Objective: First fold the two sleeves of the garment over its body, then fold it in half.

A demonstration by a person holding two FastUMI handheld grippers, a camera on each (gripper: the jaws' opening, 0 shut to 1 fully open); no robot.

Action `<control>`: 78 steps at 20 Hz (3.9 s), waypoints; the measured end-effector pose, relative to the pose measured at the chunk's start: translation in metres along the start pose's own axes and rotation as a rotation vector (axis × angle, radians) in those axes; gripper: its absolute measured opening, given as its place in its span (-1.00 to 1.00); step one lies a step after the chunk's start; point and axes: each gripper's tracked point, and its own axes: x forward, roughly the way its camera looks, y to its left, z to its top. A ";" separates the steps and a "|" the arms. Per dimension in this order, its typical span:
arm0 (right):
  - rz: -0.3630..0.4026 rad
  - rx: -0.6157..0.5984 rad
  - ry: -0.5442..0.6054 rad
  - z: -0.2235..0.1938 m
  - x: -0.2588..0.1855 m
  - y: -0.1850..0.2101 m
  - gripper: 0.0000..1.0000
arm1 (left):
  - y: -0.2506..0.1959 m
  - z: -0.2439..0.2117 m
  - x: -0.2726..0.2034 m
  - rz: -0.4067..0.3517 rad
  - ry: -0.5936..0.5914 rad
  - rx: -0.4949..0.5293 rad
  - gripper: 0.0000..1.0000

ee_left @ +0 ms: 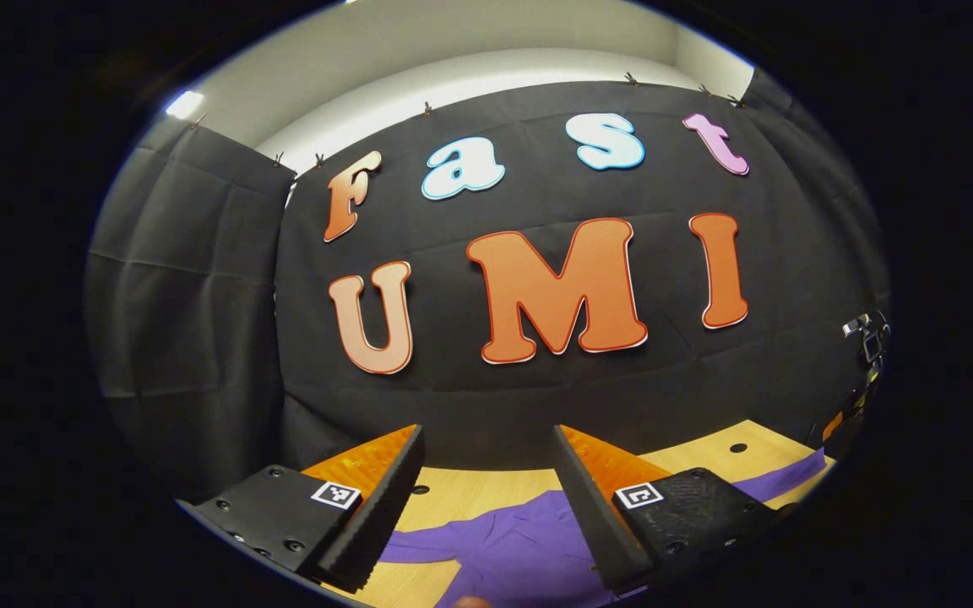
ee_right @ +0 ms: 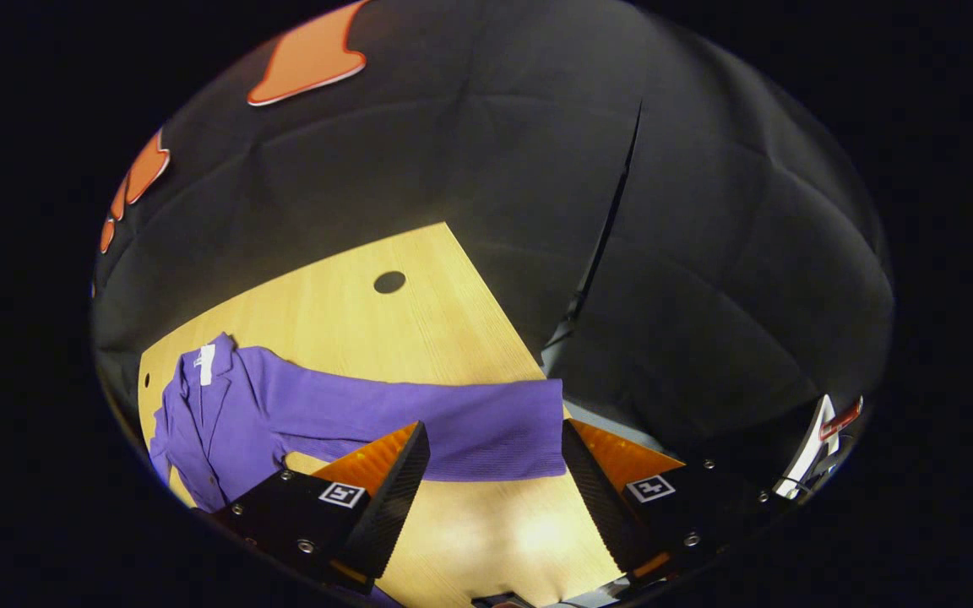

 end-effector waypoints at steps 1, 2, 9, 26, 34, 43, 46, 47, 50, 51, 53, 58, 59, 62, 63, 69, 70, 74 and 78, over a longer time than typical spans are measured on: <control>-0.007 -0.007 0.029 -0.002 0.009 -0.006 0.92 | 0.000 -0.001 -0.001 0.013 0.005 0.005 0.87; -0.011 -0.021 0.054 -0.004 0.018 -0.012 0.93 | 0.001 -0.002 -0.002 0.025 0.011 0.009 0.87; 0.018 0.003 0.250 -0.021 0.075 -0.022 0.93 | -0.002 -0.014 -0.012 0.089 0.066 0.045 0.87; -0.007 0.008 0.450 -0.055 0.130 -0.028 0.69 | -0.004 -0.032 -0.014 0.126 0.148 0.070 0.88; 0.034 0.040 0.441 -0.055 0.119 -0.005 -0.87 | 0.012 -0.032 -0.017 0.127 0.134 0.065 0.87; 0.142 -0.004 0.271 -0.006 0.034 0.062 -0.91 | 0.060 -0.042 -0.015 0.108 0.121 0.026 0.88; 0.185 -0.030 0.213 0.007 -0.005 0.097 -0.90 | 0.079 -0.049 -0.013 0.088 0.121 0.015 0.88; 0.198 -0.044 0.195 0.011 -0.018 0.110 -0.90 | 0.087 -0.052 -0.012 0.082 0.128 0.014 0.88; 0.238 -0.096 0.141 0.021 -0.058 0.151 -0.91 | 0.112 -0.064 -0.008 0.074 0.146 0.004 0.87; 0.251 -0.111 0.126 0.024 -0.070 0.165 -0.92 | 0.122 -0.067 -0.007 0.074 0.151 -0.001 0.87; 0.279 -0.148 0.098 0.028 -0.095 0.197 -0.90 | 0.139 -0.073 -0.004 0.075 0.156 -0.009 0.88; 0.343 -0.236 0.037 0.028 -0.143 0.283 -0.91 | 0.184 -0.094 0.000 0.072 0.185 0.000 0.87; 0.359 -0.250 0.032 0.026 -0.152 0.299 -0.91 | 0.195 -0.099 0.001 0.075 0.192 0.002 0.87; 0.403 -0.312 0.016 0.012 -0.177 0.351 -0.91 | 0.226 -0.114 0.001 0.086 0.214 0.005 0.88; 0.416 -0.329 0.013 0.008 -0.185 0.367 -0.90 | 0.235 -0.119 0.002 0.092 0.220 0.006 0.88; 0.482 -0.421 0.017 -0.022 -0.206 0.463 -0.91 | 0.290 -0.142 0.004 0.130 0.249 0.021 0.88; 0.488 -0.433 0.025 -0.027 -0.206 0.475 -0.91 | 0.296 -0.148 0.004 0.133 0.258 0.023 0.88; 0.547 -0.452 0.059 -0.051 -0.217 0.516 -0.79 | 0.318 -0.167 0.012 0.160 0.302 0.029 0.88; 0.629 -0.422 0.066 -0.060 -0.229 0.539 -0.24 | 0.329 -0.186 0.022 0.165 0.355 0.027 0.88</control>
